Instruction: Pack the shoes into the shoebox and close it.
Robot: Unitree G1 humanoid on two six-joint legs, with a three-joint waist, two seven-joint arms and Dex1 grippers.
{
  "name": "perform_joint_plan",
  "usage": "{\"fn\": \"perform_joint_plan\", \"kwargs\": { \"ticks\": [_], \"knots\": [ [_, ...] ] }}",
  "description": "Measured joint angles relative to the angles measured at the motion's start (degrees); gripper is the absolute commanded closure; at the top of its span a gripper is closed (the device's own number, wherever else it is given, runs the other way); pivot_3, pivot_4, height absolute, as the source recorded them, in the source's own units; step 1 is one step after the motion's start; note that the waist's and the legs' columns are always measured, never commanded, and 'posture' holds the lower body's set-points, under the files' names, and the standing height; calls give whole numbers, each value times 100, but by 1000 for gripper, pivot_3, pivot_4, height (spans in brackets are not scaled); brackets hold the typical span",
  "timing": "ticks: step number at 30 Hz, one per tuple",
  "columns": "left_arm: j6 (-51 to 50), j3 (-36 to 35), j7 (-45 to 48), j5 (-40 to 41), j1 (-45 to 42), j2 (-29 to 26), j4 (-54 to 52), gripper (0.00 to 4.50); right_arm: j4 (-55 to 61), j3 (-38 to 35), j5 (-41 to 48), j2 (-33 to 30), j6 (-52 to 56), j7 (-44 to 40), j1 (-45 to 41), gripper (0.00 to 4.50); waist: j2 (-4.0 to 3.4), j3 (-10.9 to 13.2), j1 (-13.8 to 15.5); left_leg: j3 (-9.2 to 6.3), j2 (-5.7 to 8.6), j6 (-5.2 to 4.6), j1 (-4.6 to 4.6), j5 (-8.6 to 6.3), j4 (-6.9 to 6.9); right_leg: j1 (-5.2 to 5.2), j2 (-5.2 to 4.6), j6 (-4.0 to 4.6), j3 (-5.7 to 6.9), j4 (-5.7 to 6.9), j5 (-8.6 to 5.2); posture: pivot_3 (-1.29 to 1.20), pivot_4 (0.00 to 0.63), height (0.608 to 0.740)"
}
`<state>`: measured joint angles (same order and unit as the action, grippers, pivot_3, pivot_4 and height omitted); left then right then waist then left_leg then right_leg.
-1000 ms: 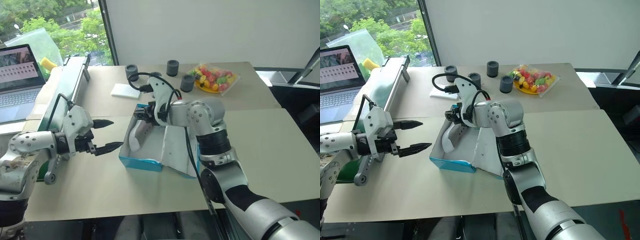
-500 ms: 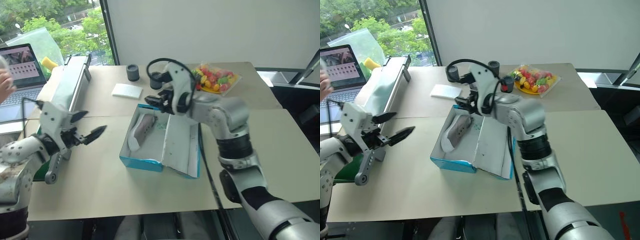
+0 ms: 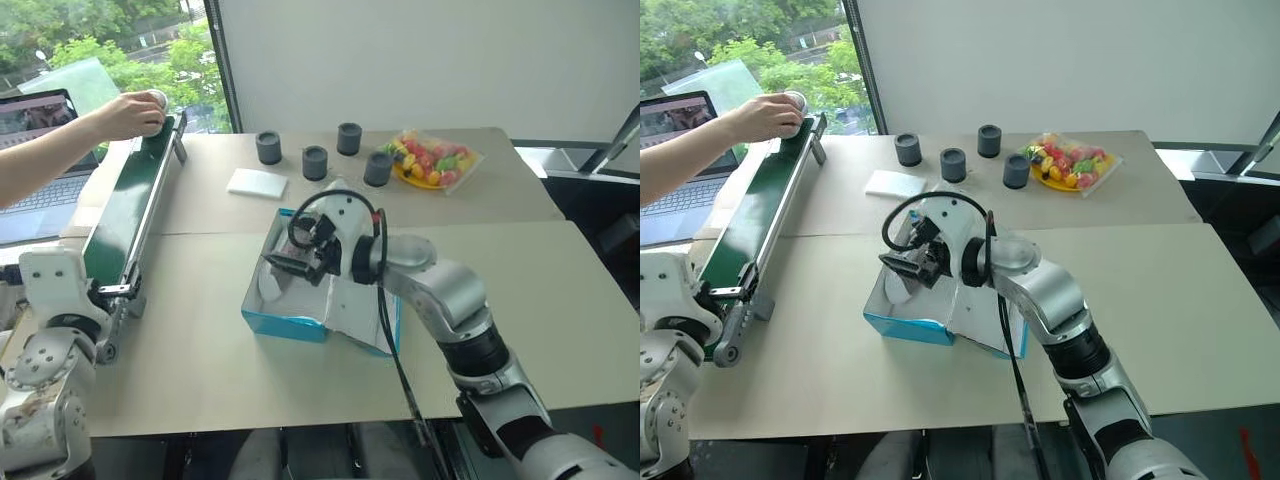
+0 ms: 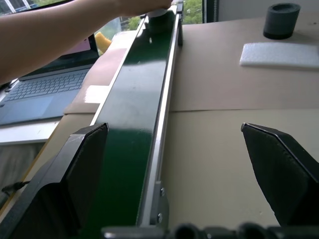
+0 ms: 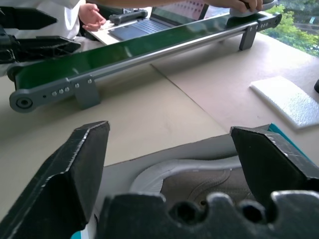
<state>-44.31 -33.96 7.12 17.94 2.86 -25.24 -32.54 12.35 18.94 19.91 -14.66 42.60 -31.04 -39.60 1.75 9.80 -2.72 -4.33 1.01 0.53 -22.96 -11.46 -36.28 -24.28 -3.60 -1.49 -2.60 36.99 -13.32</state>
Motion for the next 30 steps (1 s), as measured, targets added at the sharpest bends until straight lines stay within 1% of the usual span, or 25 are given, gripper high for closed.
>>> {"fn": "perform_joint_plan", "kwargs": {
  "ticks": [3, 7, 13, 17, 23, 30],
  "knots": [
    [18, -123, -28, 14, 4, 28, 85, 0, -144, 54, -67, 153, -172, -95, 35, 62, 1, 0, 24, 4, -2, 1, 2, 0, -1, 2, 3, 3, 2, 1, 2, 0, 150, 740],
    [29, -118, -138, -17, -29, 37, 86, 0, -282, 62, -185, 317, -352, -83, 9, 62, 2, -1, 26, 2, -1, 2, 4, 0, -2, 4, 2, 3, 1, 1, 2, 0, 150, 740],
    [28, -90, -201, -61, 23, 58, 87, 0, -464, 87, -478, 480, -371, 20, -2, 62, 4, -2, 27, 0, -2, 5, 3, -2, 0, 2, 3, 3, 1, 1, 2, 0, 150, 740],
    [32, -89, -191, -48, 9, 86, 141, 0, -466, 290, -686, 528, -372, 28, 0, 62, 3, -2, 19, 0, -2, 5, 6, -2, 0, 2, 3, 3, 0, 1, 2, 0, 150, 740],
    [71, -44, -83, -14, -9, 77, 762, 0, -465, 313, -770, 671, -372, 25, 6, 62, 5, -3, 24, 0, -2, 6, 6, -3, -1, 2, 4, 3, 0, 1, 2, 0, 150, 740],
    [210, -12, -4, -22, -146, -69, 1056, 0, -447, 260, -795, 672, -358, 99, 36, 62, 5, -3, 25, -4, -2, 6, 6, -3, -1, 2, 3, 3, 0, 1, 2, 0, 150, 740]
  ]
}}
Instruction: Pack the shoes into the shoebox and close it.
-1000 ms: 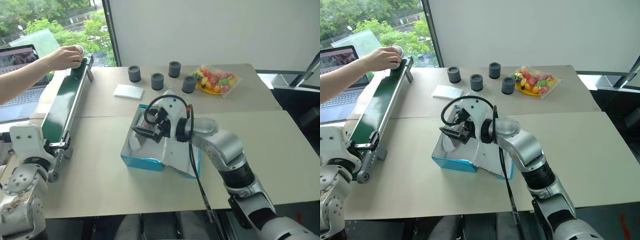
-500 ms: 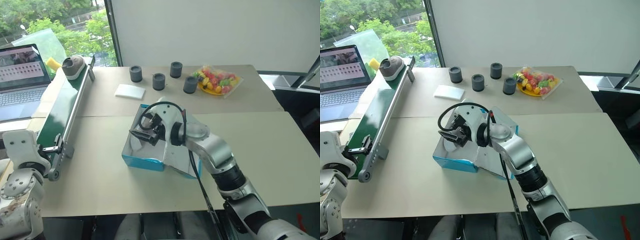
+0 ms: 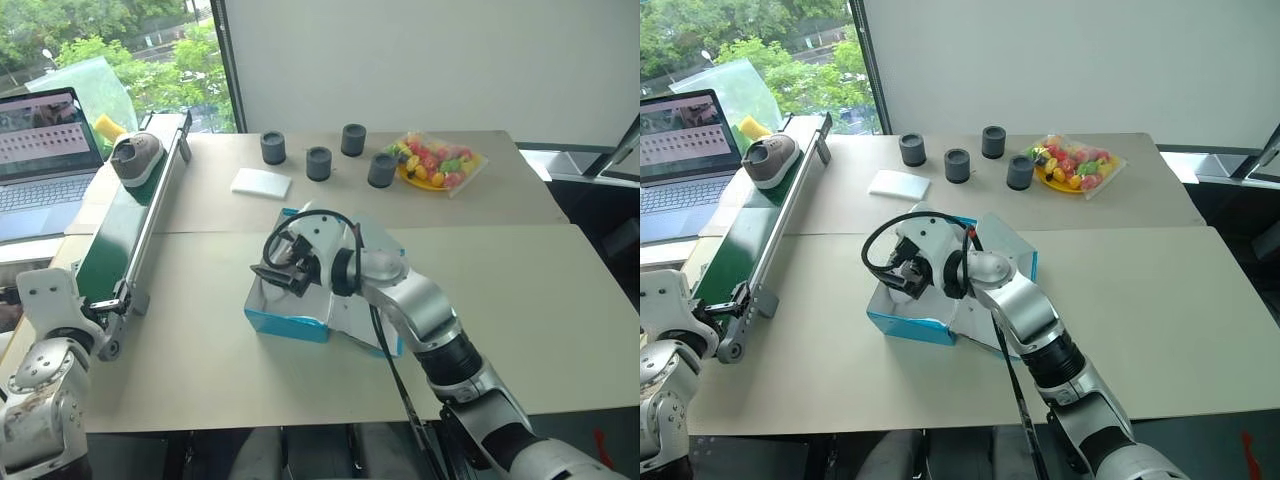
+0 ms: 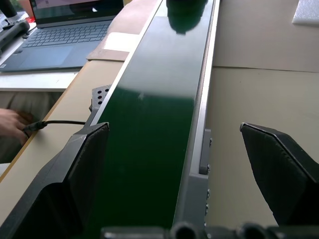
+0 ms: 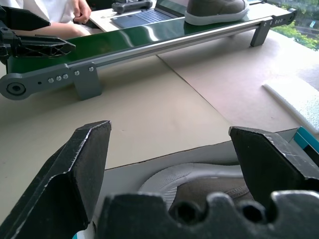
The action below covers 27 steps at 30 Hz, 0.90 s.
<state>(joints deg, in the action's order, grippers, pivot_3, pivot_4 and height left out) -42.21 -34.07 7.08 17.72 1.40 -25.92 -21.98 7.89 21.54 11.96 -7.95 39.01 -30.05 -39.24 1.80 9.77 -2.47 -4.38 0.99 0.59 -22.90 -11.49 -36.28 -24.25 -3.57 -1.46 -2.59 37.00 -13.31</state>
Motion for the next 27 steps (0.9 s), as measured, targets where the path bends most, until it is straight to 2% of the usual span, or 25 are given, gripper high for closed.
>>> {"fn": "perform_joint_plan", "kwargs": {
  "ticks": [13, 27],
  "knots": [
    [277, -6, 28, -65, -49, -98, 553, 0, 11, -202, 3, 58, 23, 155, 59, 62, 0, 0, -5, -4, -1, 2, 0, -1, 1, -2, -1, 0, 0, 0, 0, 0, 150, 740],
    [491, -318, 37, -58, 344, -88, 767, 0, 20, -213, 6, 67, 68, 234, 85, 62, 0, 0, -1, -10, -2, 5, 1, -3, 2, -3, -2, 0, -1, 0, 0, 0, 150, 740]
  ]
}}
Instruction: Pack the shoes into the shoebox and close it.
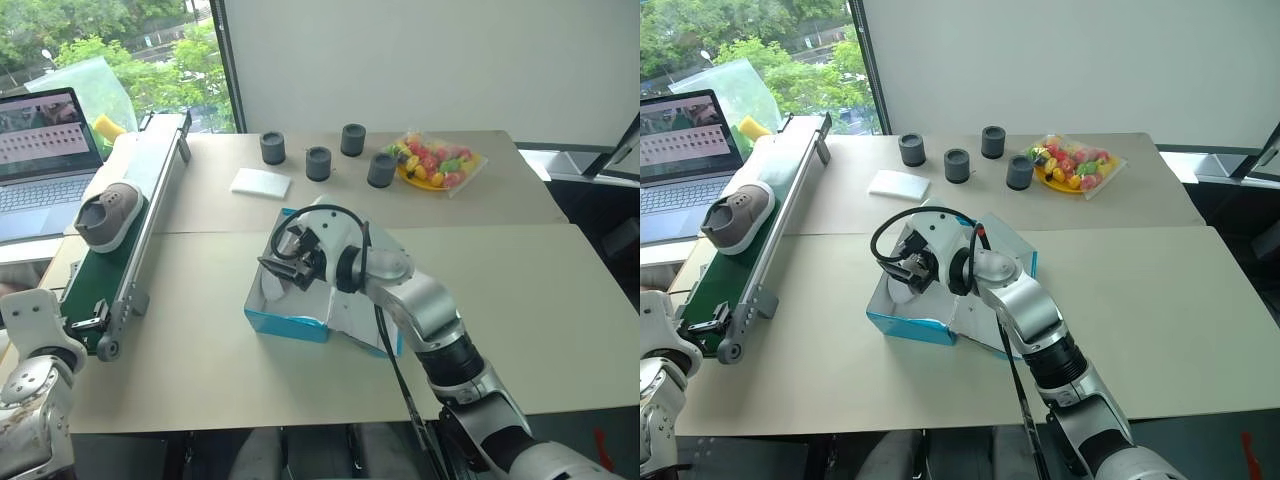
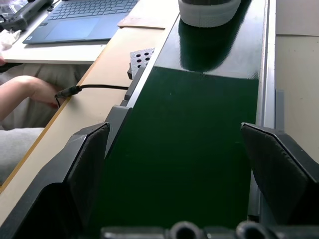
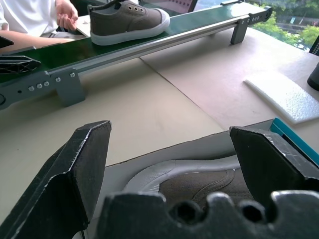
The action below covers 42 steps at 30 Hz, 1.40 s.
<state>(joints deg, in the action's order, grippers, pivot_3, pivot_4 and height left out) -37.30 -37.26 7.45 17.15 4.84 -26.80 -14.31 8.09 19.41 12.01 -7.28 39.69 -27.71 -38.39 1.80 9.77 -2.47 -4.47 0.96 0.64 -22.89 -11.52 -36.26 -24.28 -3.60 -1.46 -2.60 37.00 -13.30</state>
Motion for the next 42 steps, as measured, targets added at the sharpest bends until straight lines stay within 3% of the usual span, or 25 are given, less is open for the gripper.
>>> {"fn": "perform_joint_plan", "kwargs": {
  "ticks": [20, 21, 22, 23, 26, 36, 40, 42],
  "knots": [
    [-35, -146, 113, 347, -216, 52, 402, 0, 265, -163, 51, 43, 283, 116, 4, 62, 2, -1, -2, -2, -1, 0, 0, 0, 0, 1, -3, 0, 1, 0, 0, 0, 150, 740],
    [-40, -164, 111, 400, -244, 87, 401, 506, 266, -196, 51, 45, 311, 139, 4, 0, 2, -1, 7, -2, 0, 0, 0, 0, 0, 1, -3, 0, 1, 0, 0, 0, 150, 740],
    [-40, -190, 110, 468, -263, 133, 398, 664, 266, -217, 51, 45, 330, 154, 4, 0, 2, -1, 18, -2, 0, 0, 0, 0, 0, 1, -5, 0, 2, 0, 0, 0, 150, 740],
    [-40, -206, 104, 526, -273, 164, 392, 1108, 266, -224, 51, 46, 338, 160, 4, 0, 2, -1, 24, -2, 0, 0, 0, 0, 0, 1, -5, 0, 2, 0, 0, 0, 150, 740],
    [-50, -210, 87, 571, -335, 163, 360, 1741, 266, -229, 52, 62, 356, 169, 2, 0, 2, -2, 43, -1, 1, 1, 0, 0, -1, 2, -5, 0, 5, 1, 0, 0, 150, 740],
    [-83, 49, -336, 484, -789, 211, -268, 1741, 262, -402, 58, 173, 394, 209, -125, 0, 11, -5, 21, -2, 2, 2, -6, 0, -1, 0, -5, 0, 5, -1, 0, 0, 150, 740],
    [120, 767, -593, 213, -1110, 430, -1081, 1741, 75, -777, 278, 525, 761, 437, -180, 0, 12, -6, 41, -1, 4, 3, -5, 0, -2, 2, -13, 0, 4, 0, 0, 0, 150, 740],
    [76, 1407, -673, 193, -1365, 709, -1424, 1741, -360, -1424, 563, 1051, 1344, 881, -428, 0, 13, -6, 40, -1, 5, 3, -6, 1, -5, 2, -14, 0, 4, 4, 2, 0, 150, 740]
  ]
}}
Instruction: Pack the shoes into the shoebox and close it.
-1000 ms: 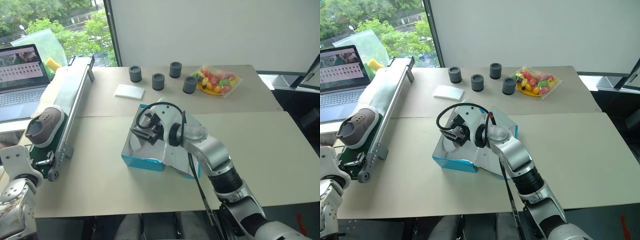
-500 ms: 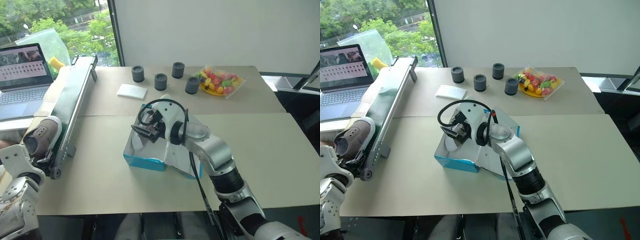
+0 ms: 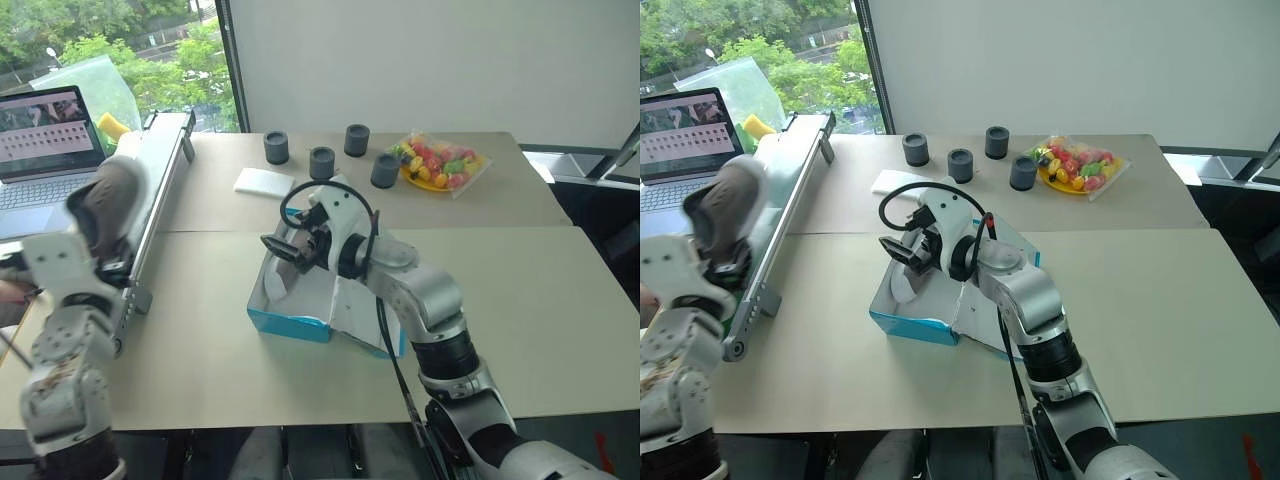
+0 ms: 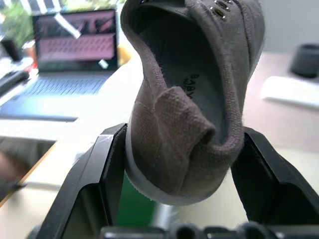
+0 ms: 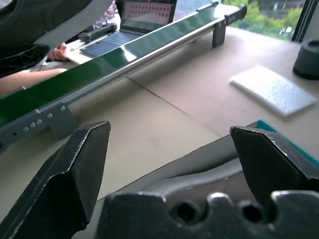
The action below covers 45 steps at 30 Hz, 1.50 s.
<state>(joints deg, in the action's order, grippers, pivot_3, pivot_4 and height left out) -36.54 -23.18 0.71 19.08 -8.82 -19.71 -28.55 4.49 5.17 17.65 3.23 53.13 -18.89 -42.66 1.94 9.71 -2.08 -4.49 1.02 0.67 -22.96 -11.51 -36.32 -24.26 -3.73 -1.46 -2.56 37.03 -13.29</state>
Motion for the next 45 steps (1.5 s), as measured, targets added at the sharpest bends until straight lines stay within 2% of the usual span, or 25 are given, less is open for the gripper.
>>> {"fn": "perform_joint_plan", "kwargs": {
  "ticks": [1, 2, 4, 5, 9, 14, 19, 25, 40, 45],
  "knots": [
    [-41, 278, -7, 4, -119, 125, -77, 1741, -209, -378, 220, 194, 252, 272, -121, 0, 0, 0, 10, -1, -1, 0, -2, 0, -2, 2, 0, 0, 2, 0, 1, 0, 150, 740],
    [-132, 794, -1, 62, -312, 434, -233, 1741, -595, -1221, 815, 220, 742, 779, -306, 0, 4, -3, 83, -1, 8, 0, -5, 1, -6, 14, -9, -2, 18, -4, 1, 0, 150, 740],
    [-231, 1335, 12, 207, -380, 836, -449, 1741, -1021, -2350, 1446, 220, 1229, 1329, -439, 0, 6, -4, 128, 1, 10, -1, -27, 0, -8, -2, -17, -8, 15, -18, 5, 0, 150, 740],
    [-297, 1485, 17, 267, -385, 927, -501, 1741, -1116, -2605, 1659, 221, 1379, 1473, -445, 0, 5, -4, 119, 5, 9, -4, -34, -1, -6, -13, -17, -9, 6, -17, 5, 0, 150, 740],
    [-632, 1897, 96, 501, -442, 1063, -673, 1741, -1426, -3168, 2459, 222, 1784, 2129, -617, 0, -2, -1, -116, 38, -2, -25, -34, -14, 4, -27, 6, -8, -17, 7, 5, 0, 150, 740],
    [-857, 1784, 168, 705, -358, 984, -774, 1741, -1631, -3513, 3351, 229, 1724, 2799, -890, 0, -3, 0, -166, 52, -3, -26, -24, -14, -10, -6, 19, -9, -17, -14, 3, 0, 150, 740],
    [-871, 1545, 173, 803, -358, 919, -752, 1741, -1662, -3540, 4139, 228, 1526, 3145, -894, 0, -4, 0, -155, 52, -1, -26, -26, -15, -27, 1, 19, -11, -15, -14, 2, 0, 150, 740],
    [-869, 1356, 173, 804, -485, 786, -548, 1741, -1620, -3179, 4688, 227, 1380, 3378, -891, 0, -4, 1, -161, 52, -2, -27, -28, -15, -27, 0, 21, -11, -15, -14, 2, 0, 150, 740],
    [-869, 1397, 234, 805, -554, 771, -422, 1741, -1498, -2430, 5560, 223, 1203, 3697, -890, 0, -5, 1, -139, 51, -3, -27, -30, -15, -27, -2, 21, -11, -13, -14, 2, 0, 150, 740],
    [-869, 1429, 268, 805, -615, 771, -418, 1741, -1507, -2080, 5571, 223, 1112, 3677, -890, 0, -5, 1, -140, 51, -3, -27, -31, -15, -27, -2, 21, -11, -13, -15, 2, 0, 150, 740]
  ]
}}
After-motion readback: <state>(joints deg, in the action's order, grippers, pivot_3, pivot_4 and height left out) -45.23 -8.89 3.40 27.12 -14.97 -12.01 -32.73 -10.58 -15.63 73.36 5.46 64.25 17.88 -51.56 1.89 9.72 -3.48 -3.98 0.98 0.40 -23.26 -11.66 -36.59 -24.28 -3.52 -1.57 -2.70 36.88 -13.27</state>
